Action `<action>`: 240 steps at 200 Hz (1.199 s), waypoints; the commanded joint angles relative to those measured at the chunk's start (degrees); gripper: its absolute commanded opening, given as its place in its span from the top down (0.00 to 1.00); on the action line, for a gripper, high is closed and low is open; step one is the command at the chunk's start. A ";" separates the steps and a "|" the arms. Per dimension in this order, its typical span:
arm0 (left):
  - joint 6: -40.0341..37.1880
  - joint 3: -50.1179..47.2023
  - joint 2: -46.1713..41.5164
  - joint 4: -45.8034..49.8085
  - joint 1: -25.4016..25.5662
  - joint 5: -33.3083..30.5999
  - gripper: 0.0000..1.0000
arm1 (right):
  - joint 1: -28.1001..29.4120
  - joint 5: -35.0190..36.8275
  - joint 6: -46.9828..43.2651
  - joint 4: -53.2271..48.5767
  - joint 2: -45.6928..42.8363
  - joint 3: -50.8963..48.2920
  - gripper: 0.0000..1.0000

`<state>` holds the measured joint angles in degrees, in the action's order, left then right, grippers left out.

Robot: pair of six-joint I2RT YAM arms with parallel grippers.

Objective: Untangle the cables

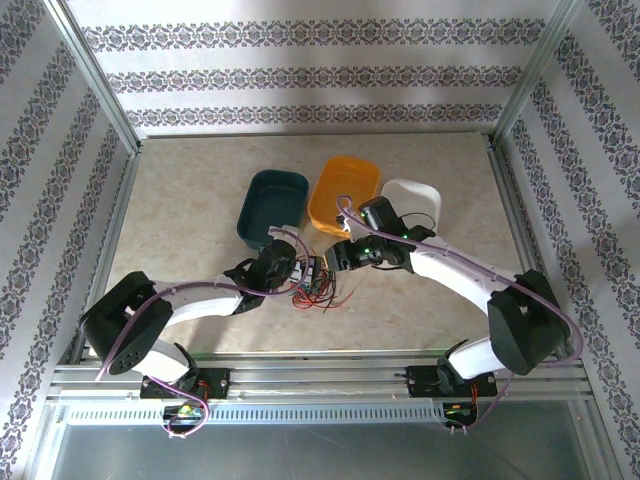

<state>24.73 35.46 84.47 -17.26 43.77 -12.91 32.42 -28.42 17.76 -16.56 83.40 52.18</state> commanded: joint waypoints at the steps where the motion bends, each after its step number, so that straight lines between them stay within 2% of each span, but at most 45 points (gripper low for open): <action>1: 1.92 -1.18 -2.35 0.72 -0.44 -2.94 0.01 | 0.53 -2.77 -0.88 -0.71 1.62 -0.55 0.60; 65: -0.11 -1.19 -2.53 2.31 -0.52 -1.06 0.01 | 0.69 -2.69 -1.50 -0.94 6.21 -0.33 0.67; 102: -2.53 -0.85 -1.69 2.99 -0.44 2.47 0.01 | 0.71 -0.99 -1.54 -0.90 5.44 -0.92 0.89; 120: -3.20 -0.57 -0.61 3.37 -0.52 4.12 0.01 | 0.41 0.56 -1.41 -0.94 4.25 -1.20 0.96; 179: -4.42 0.21 3.99 3.19 -0.53 5.19 0.00 | -4.30 2.68 0.94 -0.04 -3.87 -0.82 1.00; 240: -5.04 0.66 8.18 2.60 -0.92 5.25 0.00 | -8.68 10.75 3.10 -0.10 -14.42 2.92 1.00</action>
<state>21.21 35.20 90.74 -15.79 43.59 -7.66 25.17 -22.48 19.14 -17.37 73.23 51.88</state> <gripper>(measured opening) 0.998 0.043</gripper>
